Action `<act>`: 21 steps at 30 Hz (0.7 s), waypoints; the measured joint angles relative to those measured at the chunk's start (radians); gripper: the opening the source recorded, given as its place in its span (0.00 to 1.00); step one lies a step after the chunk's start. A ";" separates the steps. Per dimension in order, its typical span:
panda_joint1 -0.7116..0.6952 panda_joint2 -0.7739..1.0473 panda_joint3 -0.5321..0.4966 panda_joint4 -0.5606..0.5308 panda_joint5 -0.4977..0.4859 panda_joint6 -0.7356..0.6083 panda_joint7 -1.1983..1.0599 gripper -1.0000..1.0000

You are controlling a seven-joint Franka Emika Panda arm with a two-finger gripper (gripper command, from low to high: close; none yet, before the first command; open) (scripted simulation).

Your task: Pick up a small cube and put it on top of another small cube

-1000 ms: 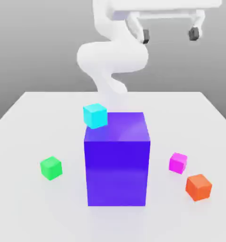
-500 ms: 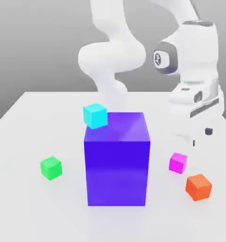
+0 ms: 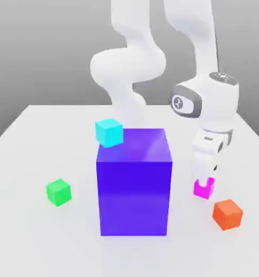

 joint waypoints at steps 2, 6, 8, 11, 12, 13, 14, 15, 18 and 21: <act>0.047 0.036 -0.058 0.007 -0.041 0.030 0.029 0.50; 0.153 0.106 -0.164 0.015 -0.060 0.092 0.048 0.50; 0.195 0.141 -0.202 0.016 -0.059 0.122 0.053 0.50; 0.226 0.168 -0.227 0.017 -0.053 0.145 0.056 0.00; 0.226 0.168 -0.227 0.017 -0.053 0.145 0.056 0.00; 0.226 0.168 -0.227 0.017 -0.054 0.145 0.057 0.00; 0.226 0.168 -0.226 0.017 -0.055 0.145 0.058 0.00; 0.226 0.168 -0.226 0.017 -0.056 0.145 0.059 0.00; 0.214 0.155 -0.218 0.017 -0.060 0.134 0.059 0.00; 0.163 0.108 -0.171 0.015 -0.052 0.094 0.044 0.00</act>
